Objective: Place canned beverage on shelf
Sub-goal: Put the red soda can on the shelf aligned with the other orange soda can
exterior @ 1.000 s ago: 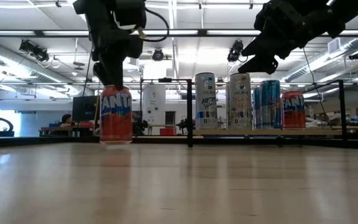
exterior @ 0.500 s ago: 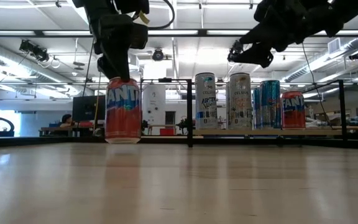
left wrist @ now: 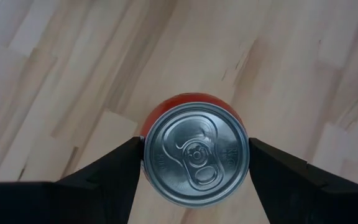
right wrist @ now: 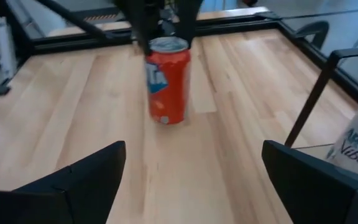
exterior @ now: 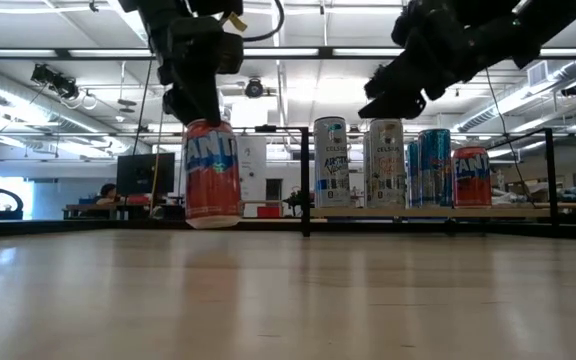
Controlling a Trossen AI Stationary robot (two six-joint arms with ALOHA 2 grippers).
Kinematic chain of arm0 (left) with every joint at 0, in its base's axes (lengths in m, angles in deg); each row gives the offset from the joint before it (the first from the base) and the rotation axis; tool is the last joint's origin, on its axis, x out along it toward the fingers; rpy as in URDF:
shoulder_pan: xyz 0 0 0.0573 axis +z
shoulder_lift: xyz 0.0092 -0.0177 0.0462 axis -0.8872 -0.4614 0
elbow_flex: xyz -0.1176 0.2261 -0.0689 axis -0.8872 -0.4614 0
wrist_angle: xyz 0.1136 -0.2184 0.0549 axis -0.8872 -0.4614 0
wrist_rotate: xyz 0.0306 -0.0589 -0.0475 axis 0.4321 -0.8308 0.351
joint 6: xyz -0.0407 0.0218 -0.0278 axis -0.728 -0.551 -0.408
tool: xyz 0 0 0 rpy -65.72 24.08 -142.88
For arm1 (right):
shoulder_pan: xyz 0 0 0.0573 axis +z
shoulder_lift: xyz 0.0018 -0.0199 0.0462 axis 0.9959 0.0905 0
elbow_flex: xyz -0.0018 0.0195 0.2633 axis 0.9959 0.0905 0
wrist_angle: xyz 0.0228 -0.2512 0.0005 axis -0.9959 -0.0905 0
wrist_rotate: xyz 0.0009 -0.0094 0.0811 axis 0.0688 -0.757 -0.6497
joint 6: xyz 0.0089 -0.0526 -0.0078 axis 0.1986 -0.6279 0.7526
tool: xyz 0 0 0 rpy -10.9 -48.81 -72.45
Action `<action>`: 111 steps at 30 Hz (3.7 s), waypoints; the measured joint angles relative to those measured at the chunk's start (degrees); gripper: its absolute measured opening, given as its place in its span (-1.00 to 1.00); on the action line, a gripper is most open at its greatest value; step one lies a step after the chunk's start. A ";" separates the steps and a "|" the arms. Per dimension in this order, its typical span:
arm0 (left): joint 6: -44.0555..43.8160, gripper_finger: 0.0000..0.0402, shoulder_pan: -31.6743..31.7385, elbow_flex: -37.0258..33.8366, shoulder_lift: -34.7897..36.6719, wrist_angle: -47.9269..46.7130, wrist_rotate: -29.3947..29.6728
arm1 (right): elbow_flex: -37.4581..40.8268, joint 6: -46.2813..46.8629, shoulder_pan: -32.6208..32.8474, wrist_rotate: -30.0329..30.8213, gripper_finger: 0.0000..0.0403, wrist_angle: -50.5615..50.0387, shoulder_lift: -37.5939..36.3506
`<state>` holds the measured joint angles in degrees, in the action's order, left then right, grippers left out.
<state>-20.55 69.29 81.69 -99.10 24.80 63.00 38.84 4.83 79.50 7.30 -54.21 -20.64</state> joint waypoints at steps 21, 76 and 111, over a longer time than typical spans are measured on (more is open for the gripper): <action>3.49 0.39 -2.50 0.00 -0.04 6.71 -0.09 | -0.56 -0.42 0.84 -5.24 0.92 39.39 26.04; 4.99 0.39 -9.04 -0.20 -13.57 26.32 0.28 | -5.33 3.94 15.82 -14.72 0.92 -3.37 18.08; 23.23 0.39 -10.07 -0.24 -19.85 32.20 -19.98 | -5.32 24.93 16.57 0.01 0.92 -7.70 19.13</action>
<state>2.68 59.21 81.45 -118.95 57.00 43.02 33.52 29.77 96.08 7.31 -61.91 -1.51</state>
